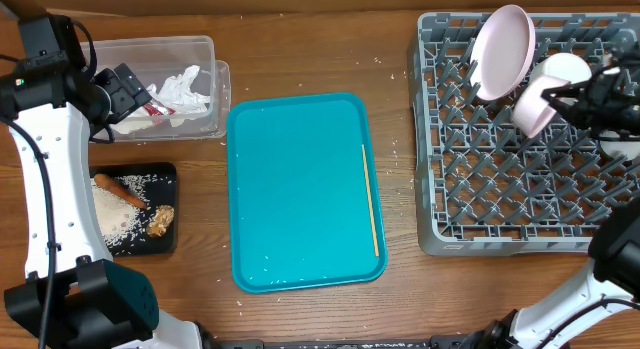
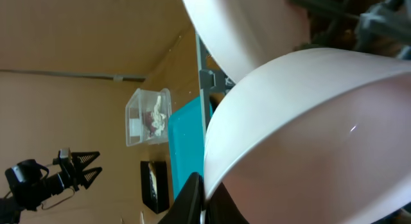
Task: Sort waste into correct bins and load items into the dishwasher
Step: 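Lift the small plate and carry it right into the dish rack, then lower the small plate into the rack and open the right gripper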
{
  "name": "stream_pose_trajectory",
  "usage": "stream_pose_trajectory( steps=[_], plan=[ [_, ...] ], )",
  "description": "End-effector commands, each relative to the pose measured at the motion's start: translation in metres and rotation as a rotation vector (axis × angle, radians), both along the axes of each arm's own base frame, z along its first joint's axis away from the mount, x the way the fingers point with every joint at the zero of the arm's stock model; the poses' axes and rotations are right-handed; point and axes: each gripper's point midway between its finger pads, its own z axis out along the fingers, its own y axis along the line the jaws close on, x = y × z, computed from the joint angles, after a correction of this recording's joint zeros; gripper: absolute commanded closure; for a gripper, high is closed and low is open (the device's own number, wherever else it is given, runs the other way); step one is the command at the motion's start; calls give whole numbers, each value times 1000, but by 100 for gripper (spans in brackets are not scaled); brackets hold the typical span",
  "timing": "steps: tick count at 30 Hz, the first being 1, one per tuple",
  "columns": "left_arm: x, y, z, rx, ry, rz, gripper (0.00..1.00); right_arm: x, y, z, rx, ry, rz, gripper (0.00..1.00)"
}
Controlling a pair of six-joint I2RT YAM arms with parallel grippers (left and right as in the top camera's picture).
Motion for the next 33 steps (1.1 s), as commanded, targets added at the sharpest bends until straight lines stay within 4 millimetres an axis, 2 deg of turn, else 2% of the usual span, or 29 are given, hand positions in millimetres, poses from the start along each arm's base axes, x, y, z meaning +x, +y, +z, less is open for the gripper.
stream_pose_trajectory(
  steps=[1, 6, 12, 15, 22, 27, 33],
  plan=[
    [0, 1, -3, -10, 3, 18, 0, -2, 1, 7, 15, -31, 2, 96],
    [0, 1, -3, -10, 3, 18, 0, -2, 3, 5, 28, -38, 6, 96],
    [0, 1, -3, -10, 3, 18, 0, 1, 9, 18, 84, -121, 24, 96],
    [0, 1, -3, -10, 3, 18, 0, -1, 10, 13, 83, -100, 25, 96],
    [0, 1, -3, -10, 3, 18, 0, -10, 16, -14, 92, -26, 25, 96],
    [0, 1, -3, -10, 3, 18, 0, -15, 2, -33, 10, 70, -12, 96],
    [0, 1, -3, -10, 3, 18, 0, -13, -30, -25, -29, 131, -117, 93]
  ],
)
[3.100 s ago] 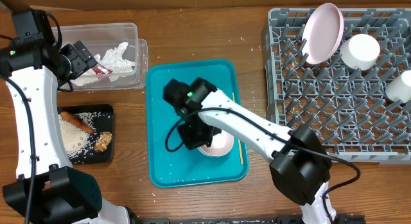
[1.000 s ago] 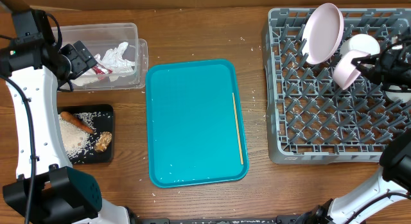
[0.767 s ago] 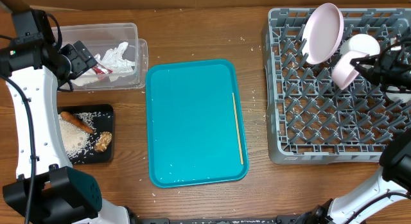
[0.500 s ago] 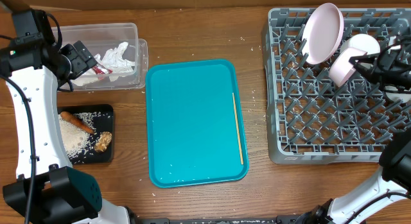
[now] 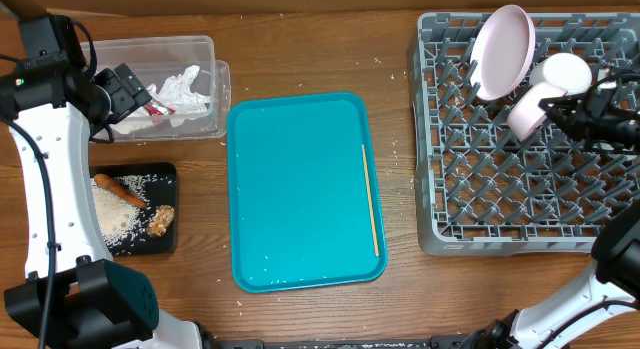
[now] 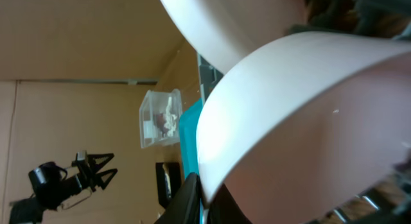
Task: Sort waste into correct bins and load items into the dishwasher
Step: 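Lower the small plate into the rack and open the right gripper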
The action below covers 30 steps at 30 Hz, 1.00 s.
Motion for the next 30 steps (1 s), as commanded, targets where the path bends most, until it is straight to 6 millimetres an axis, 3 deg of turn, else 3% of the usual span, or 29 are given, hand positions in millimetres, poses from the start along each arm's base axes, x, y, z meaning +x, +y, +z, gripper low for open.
stream_pose_trajectory(
  steps=[1, 13, 17, 20, 25, 30],
  plan=[
    [0, 1, -3, -10, 3, 18, 0, -5, -32, -5, -118, 127, -94, 93],
    [0, 1, -3, -10, 3, 18, 0, -38, -87, -15, -399, 514, -338, 67],
    [0, 1, -3, -10, 3, 18, 0, -47, -102, -3, -479, 563, -435, 57],
    [0, 1, -3, -10, 3, 18, 0, -56, -112, 16, -536, 582, -521, 54],
    [0, 1, -3, -10, 3, 18, 0, -58, -100, 43, -565, 525, -531, 54],
    [0, 1, -3, -10, 3, 18, 0, -55, -62, 35, -589, 561, -419, 66]
  ],
)
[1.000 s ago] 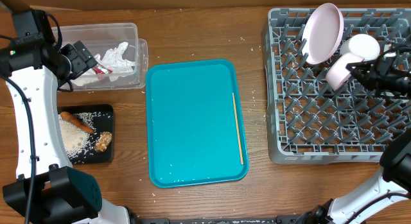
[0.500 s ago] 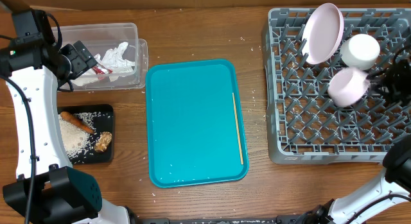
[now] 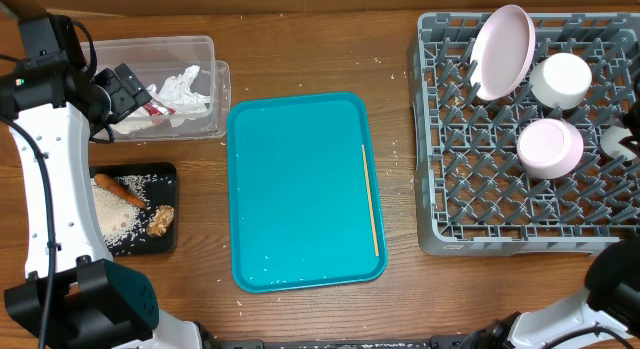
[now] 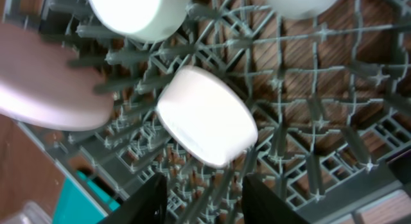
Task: Sort waste into correct bins and load items into the dishwasher
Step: 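Lower the small plate into the rack and open the right gripper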
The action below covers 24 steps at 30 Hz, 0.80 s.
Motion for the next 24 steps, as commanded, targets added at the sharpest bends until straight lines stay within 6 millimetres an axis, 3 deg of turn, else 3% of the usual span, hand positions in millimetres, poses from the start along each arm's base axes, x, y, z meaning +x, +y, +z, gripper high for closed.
stream_pose_trajectory(
  steps=[1, 6, 9, 11, 16, 24],
  plan=[
    [0, 1, -3, -10, 3, 18, 0, 7, 28, -4, -36, 43, 74, 68],
    [0, 1, -3, -10, 3, 18, 0, 18, 66, -30, -81, 111, 190, 81],
    [0, 1, -3, -10, 3, 18, 0, 22, 69, -47, -141, 159, 167, 86],
    [0, 1, -3, -10, 3, 18, 0, 24, 71, -58, -148, 171, 161, 94],
    [0, 1, -3, -10, 3, 18, 0, 21, 56, -73, -186, 221, 105, 96],
    [0, 1, -3, -10, 3, 18, 0, 25, 36, -73, -213, 194, 59, 96]
  ],
)
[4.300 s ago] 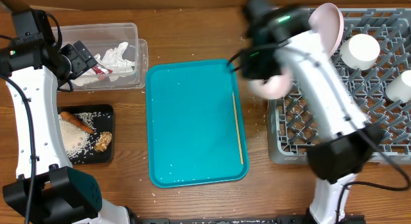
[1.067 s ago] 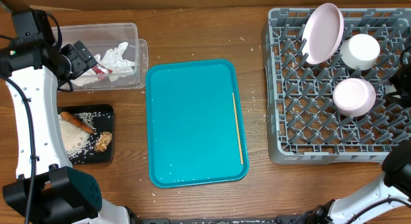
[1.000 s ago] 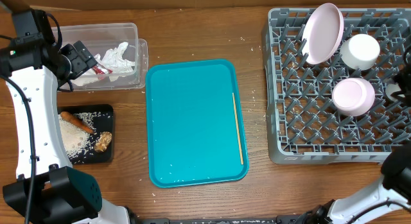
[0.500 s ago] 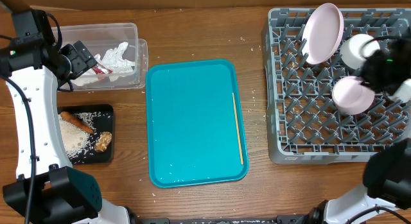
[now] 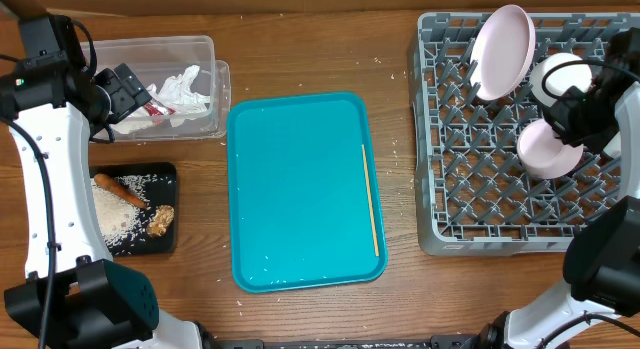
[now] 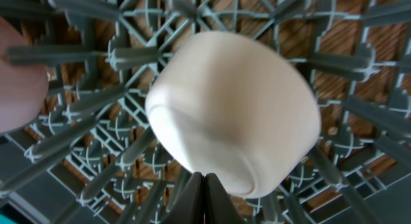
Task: Sort waste into correct bins and load items into the dishwasher
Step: 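Lower the small plate into the rack and open the right gripper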
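Observation:
A pale pink bowl [image 5: 548,151] lies upside down on the prongs of the grey dish rack [image 5: 480,189]. In the right wrist view the bowl [image 6: 234,108] fills the middle. My right gripper [image 6: 204,185] is shut and empty, its tips right at the bowl's near edge. In the overhead view the right gripper [image 5: 562,124] hovers just above the bowl. A pink plate [image 5: 503,51] and a white cup [image 5: 562,74] stand in the rack too. A thin wooden stick [image 5: 370,199] lies on the teal tray [image 5: 300,189]. My left gripper [image 5: 125,89] stands open beside the clear bin [image 5: 150,44].
The clear bin holds crumpled paper waste [image 5: 185,89]. A black tray [image 5: 135,174] at the left holds rice and food scraps. The rack's upright prongs [image 6: 90,102] surround the bowl. The plate's edge [image 6: 19,70] shows at the left of the right wrist view.
My right gripper was open and off by the rack's right edge. It is now shut, further left and close against the upturned bowl. The bowl and the left arm have not moved.
My right gripper held the pink bowl over the rack next to the plate, then lower down by the white cup. After that the bowl lay upside down in the rack with the gripper open and away. Now the gripper is shut at the bowl's edge.

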{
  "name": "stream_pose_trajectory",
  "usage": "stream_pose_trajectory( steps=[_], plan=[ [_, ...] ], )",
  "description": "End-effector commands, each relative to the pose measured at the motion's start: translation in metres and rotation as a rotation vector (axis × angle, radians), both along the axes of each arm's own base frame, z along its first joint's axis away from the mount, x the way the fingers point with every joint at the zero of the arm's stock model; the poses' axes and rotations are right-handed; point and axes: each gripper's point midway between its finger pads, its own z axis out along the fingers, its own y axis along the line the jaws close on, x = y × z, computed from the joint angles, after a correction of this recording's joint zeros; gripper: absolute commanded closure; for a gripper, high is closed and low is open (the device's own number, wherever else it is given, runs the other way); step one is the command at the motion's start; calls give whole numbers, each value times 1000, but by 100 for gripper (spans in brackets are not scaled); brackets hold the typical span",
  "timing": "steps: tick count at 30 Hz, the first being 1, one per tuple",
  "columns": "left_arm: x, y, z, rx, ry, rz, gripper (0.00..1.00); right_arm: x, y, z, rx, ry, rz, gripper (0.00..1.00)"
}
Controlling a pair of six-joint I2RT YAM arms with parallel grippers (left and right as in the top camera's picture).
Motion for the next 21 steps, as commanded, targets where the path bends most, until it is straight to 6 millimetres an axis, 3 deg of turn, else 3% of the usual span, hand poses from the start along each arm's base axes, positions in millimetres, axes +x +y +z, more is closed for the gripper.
stream_pose_trajectory(
  steps=[1, 4, 10, 21],
  plan=[
    [0, 1, -3, -10, 3, 18, 0, -4, -13, 0, -21, 3, -43, 96],
    [0, 1, -3, -10, 3, 18, 0, -4, -14, 0, 3, -6, -51, 96],
    [0, 1, -3, -10, 3, 18, 0, 4, 10, 2, 113, -50, 39, 96],
    [0, 1, -3, -10, 3, 18, 0, -7, -1, -28, 80, -9, 4, 96]
  ],
)
